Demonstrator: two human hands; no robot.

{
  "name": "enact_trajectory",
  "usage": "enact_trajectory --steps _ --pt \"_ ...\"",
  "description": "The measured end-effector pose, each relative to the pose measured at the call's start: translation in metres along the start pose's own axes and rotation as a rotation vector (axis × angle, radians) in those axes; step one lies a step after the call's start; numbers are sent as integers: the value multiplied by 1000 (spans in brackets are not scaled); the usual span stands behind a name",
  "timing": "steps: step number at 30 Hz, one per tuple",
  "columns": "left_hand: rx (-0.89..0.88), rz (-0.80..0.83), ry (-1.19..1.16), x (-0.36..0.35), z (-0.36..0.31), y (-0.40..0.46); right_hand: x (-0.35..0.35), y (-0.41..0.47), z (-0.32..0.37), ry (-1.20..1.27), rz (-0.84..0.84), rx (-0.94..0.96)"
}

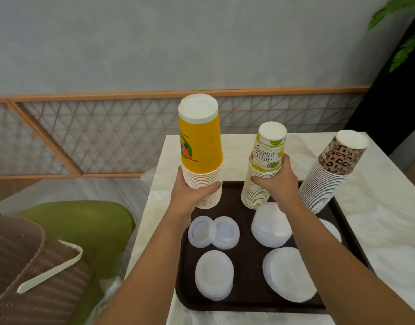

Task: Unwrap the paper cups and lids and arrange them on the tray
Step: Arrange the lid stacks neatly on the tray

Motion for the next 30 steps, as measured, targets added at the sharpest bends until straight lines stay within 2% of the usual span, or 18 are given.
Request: enact_trajectory --steps 7,22,27,30 --pt "10 -3 38 -20 39 27 31 12 -15 -37 -40 -11" --pt "-7 -69 181 -27 70 34 26 16 -23 -43 -7 -9" --pt "69 -23 195 -21 74 31 27 15 -23 -40 6 -22" --pt "169 -64 251 -20 67 21 32 9 -26 -49 -2 -2"
Point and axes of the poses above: each hand's wrist, its own y-axis towards the middle knuckle, its own x-axis out of the back of the hand, z = x × y, the point moved 4 cm from there along y, towards the middle knuckle, and after that the axes turned 8 degrees about -x, right-handed, at the moved point
